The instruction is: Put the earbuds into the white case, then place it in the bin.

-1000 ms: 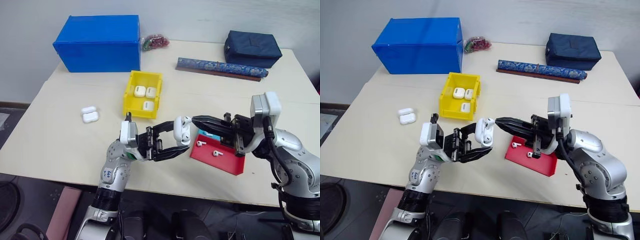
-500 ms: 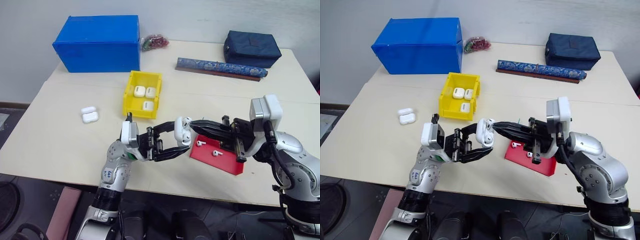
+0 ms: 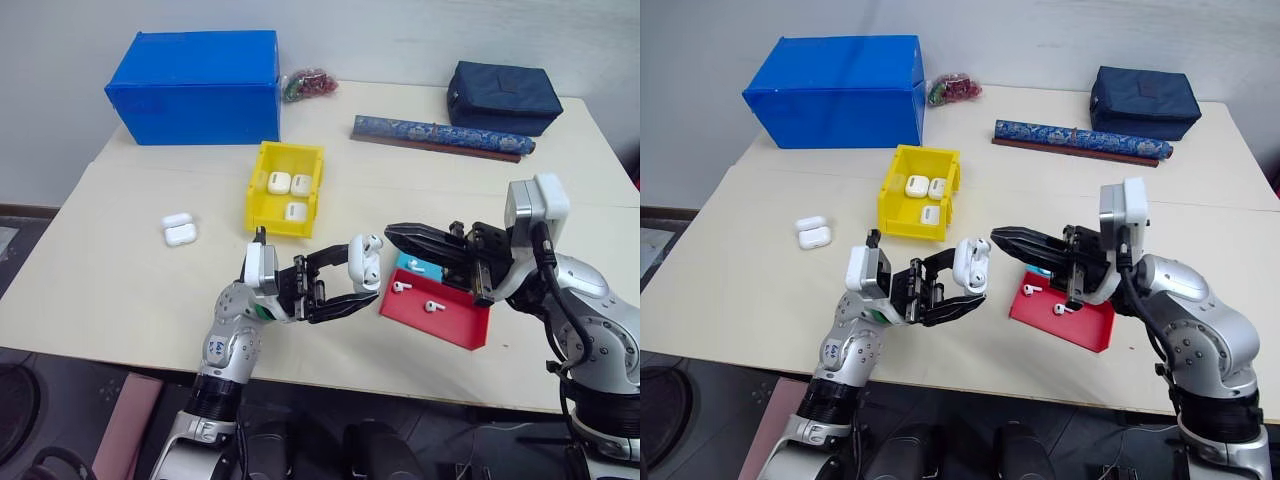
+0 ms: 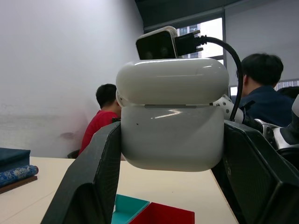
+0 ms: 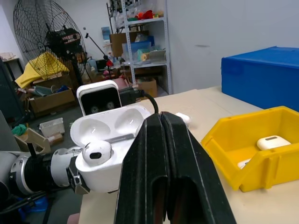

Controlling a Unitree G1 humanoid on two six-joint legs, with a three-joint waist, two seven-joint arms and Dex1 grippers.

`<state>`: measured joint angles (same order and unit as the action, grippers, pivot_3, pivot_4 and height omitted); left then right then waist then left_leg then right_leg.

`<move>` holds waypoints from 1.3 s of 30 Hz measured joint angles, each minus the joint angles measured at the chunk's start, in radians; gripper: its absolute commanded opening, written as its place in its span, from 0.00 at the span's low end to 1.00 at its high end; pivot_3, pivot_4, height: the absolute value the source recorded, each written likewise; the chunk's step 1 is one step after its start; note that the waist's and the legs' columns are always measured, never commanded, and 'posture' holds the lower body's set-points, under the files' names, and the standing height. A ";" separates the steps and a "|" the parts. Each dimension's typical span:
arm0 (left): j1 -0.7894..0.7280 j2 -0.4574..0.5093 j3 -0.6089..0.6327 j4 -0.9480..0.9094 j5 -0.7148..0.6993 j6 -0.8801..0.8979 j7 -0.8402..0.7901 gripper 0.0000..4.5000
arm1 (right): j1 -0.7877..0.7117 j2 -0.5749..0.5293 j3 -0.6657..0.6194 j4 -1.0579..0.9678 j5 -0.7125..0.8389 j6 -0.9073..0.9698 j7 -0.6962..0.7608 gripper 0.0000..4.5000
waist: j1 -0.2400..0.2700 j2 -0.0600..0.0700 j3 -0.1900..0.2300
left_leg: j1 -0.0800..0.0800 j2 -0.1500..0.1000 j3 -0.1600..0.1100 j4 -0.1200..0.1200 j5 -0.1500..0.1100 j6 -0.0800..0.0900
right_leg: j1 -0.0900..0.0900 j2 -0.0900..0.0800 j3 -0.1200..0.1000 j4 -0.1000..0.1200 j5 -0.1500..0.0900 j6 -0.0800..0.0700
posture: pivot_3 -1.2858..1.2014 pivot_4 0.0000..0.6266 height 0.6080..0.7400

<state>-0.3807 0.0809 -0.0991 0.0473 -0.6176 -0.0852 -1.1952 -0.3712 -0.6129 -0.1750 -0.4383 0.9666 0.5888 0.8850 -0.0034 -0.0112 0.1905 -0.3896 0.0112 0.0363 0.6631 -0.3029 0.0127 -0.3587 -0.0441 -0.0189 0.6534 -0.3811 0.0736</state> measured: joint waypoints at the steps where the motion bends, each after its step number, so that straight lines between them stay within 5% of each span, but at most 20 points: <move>1: 0.000 0.000 0.000 0.000 0.000 0.000 0.000 0.62 | 0.000 0.000 0.000 0.004 -0.001 0.000 -0.002 0.00 | 0.000 0.000 0.000 | 0.000 0.000 0.000 0.000 0.000 0.000 | 0.000 0.000 0.000 0.000 0.000 0.000 | 0.52 0.24 1.00; 39: -0.010 0.010 0.000 0.006 0.013 0.000 0.001 0.62 | 0.031 0.010 -0.013 0.007 0.079 0.027 0.017 0.00 | 0.001 0.000 0.000 | 0.000 0.000 0.000 0.000 0.000 0.000 | 0.000 0.000 0.000 0.000 0.000 0.000 | 0.52 0.24 1.00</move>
<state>-0.3904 0.0911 -0.0988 0.0529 -0.6050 -0.0854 -1.1942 -0.3399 -0.6032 -0.1878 -0.4310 1.0455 0.6159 0.9023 -0.0028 -0.0112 0.1905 -0.3897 0.0112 0.0363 0.6631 -0.3029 0.0127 -0.3586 -0.0441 -0.0189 0.6533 -0.3811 0.0735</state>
